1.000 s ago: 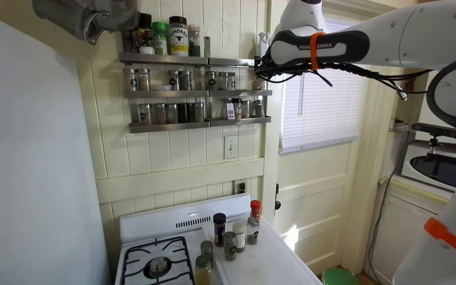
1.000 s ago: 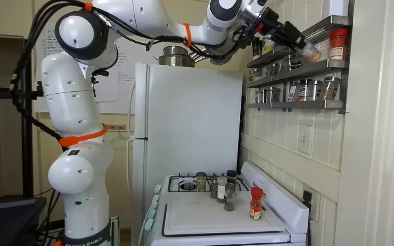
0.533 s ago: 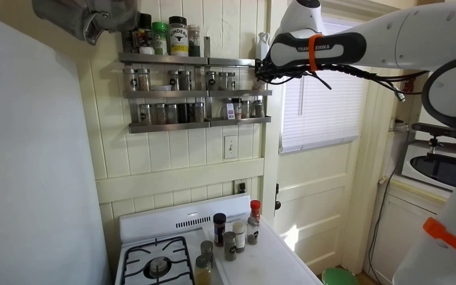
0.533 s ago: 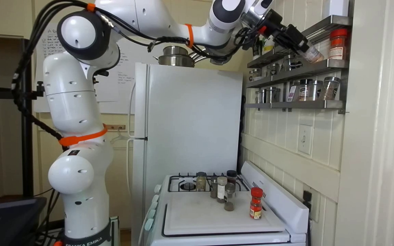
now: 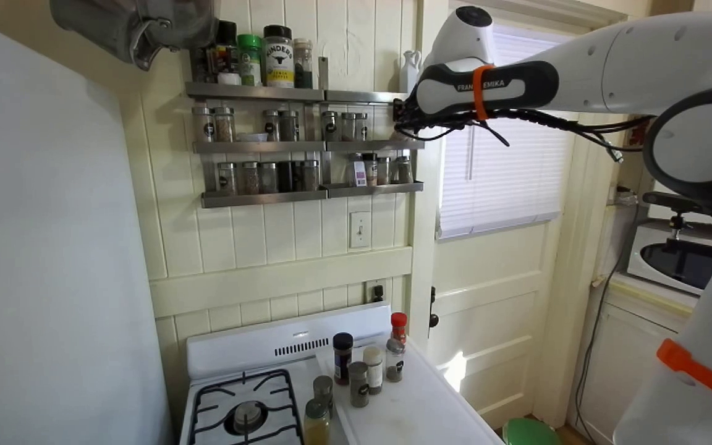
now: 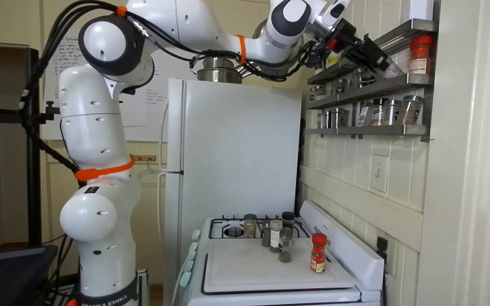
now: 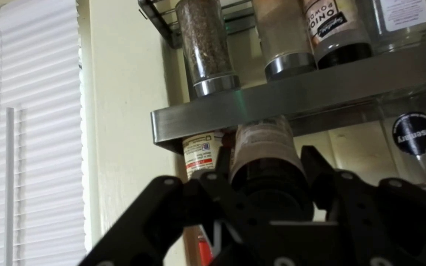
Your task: Put the jar on the shelf
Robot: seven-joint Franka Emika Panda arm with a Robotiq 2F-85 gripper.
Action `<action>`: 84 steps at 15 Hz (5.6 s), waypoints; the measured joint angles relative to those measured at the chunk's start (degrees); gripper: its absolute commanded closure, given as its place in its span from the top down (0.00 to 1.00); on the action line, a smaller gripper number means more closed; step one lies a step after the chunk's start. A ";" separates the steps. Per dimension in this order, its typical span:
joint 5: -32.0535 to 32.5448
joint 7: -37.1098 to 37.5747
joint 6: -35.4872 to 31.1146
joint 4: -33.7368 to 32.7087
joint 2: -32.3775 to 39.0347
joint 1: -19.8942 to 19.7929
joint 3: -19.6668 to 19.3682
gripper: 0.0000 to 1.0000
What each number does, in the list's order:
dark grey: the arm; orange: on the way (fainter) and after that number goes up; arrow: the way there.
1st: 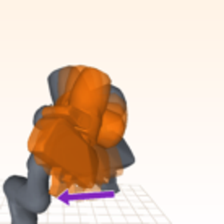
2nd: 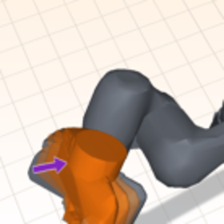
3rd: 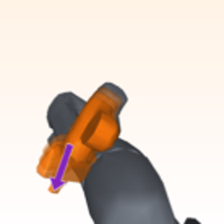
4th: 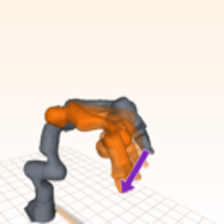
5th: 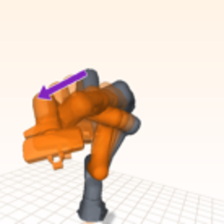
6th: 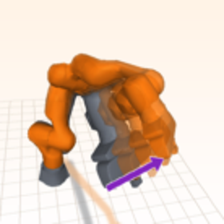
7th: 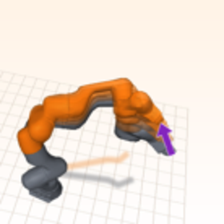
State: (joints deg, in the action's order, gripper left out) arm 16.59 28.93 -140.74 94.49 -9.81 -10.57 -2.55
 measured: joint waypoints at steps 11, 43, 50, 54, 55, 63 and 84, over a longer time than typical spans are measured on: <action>0.09 0.00 -5.67 2.22 0.54 -0.02 -0.40 0.25; 20.11 9.08 -27.15 21.61 -14.68 -8.38 5.01 1.00; 24.29 8.81 -33.60 23.78 -14.25 -10.24 6.27 1.00; 32.11 13.38 -46.41 28.51 -14.69 -21.26 11.50 1.00; 32.77 14.24 -49.68 29.35 -15.04 -25.46 13.50 1.00; 27.49 11.80 -62.76 31.63 -16.95 -43.32 22.37 1.00; 1.39 -8.51 -87.90 36.38 -4.49 -60.29 46.26 1.00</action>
State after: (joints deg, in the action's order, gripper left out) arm 17.98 20.43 -228.64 130.86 -14.31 -70.87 43.71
